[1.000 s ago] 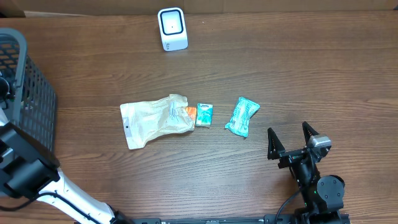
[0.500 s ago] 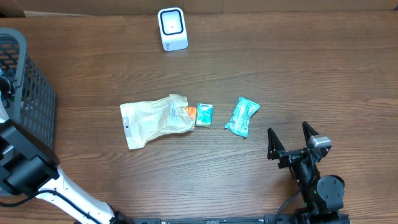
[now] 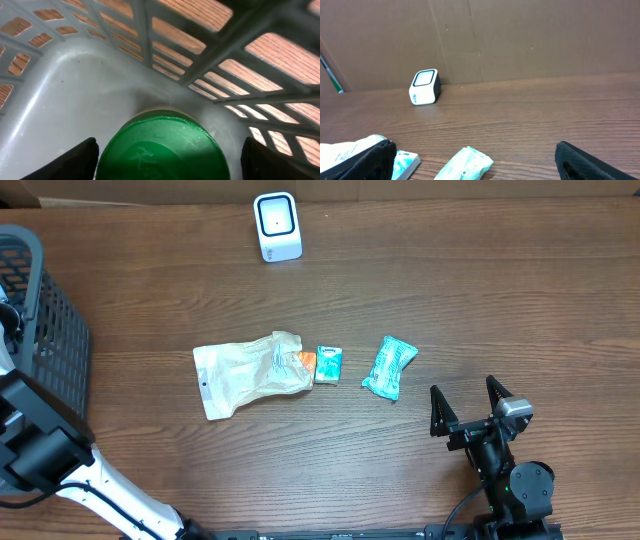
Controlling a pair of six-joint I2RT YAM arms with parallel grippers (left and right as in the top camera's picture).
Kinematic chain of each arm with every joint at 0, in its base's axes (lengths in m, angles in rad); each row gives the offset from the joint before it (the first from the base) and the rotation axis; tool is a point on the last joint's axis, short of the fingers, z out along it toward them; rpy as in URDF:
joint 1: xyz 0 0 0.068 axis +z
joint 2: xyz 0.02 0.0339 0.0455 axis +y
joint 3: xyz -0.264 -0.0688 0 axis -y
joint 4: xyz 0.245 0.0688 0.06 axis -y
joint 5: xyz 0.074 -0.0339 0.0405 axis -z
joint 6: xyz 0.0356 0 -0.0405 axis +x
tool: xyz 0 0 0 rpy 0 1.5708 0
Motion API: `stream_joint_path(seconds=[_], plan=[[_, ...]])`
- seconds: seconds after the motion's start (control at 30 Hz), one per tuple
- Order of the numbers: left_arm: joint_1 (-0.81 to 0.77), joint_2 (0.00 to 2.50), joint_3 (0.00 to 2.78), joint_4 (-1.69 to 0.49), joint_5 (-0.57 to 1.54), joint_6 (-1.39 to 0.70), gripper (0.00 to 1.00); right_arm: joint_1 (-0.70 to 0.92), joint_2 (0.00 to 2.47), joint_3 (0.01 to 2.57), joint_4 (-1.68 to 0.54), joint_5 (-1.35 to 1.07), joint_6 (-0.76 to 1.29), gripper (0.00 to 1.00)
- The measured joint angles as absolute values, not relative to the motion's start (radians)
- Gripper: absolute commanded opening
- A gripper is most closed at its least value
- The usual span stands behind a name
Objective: Scan the item barcode
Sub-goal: 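Lower the left gripper into the basket and grasp the green-lidded jar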
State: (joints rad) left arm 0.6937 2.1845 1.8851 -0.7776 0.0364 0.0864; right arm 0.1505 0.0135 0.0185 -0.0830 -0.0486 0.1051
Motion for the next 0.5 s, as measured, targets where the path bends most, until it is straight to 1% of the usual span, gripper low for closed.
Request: stream_joint_path(seconds=[0.07,0.1,0.13,0.2,0.33,0.5], plan=[[0.694,2.185,1.885,-0.778,0.036,0.086,0.68,0.150,0.014,0.019,-0.083,-0.049,0.105,1.00],[0.694,2.185,1.885,-0.778,0.036,0.086,0.66,0.150,0.014,0.019,-0.083,-0.049,0.105,1.00],[0.694,2.185,1.885,-0.778,0.037,0.086,0.57,0.150,0.014,0.019,-0.083,-0.049,0.104,1.00],[0.694,2.185,1.885,-0.781,0.035,0.088,0.50,0.150,0.014,0.019,-0.083,-0.049,0.105,1.00],[0.694,2.185,1.885,-0.786,0.036,0.089,0.48,0.150,0.014,0.019,-0.083,-0.049,0.104,1.00],[0.694,2.185,1.885,-0.799,0.036,0.085,0.39,0.150,0.014,0.019,-0.083,-0.049,0.104,1.00]])
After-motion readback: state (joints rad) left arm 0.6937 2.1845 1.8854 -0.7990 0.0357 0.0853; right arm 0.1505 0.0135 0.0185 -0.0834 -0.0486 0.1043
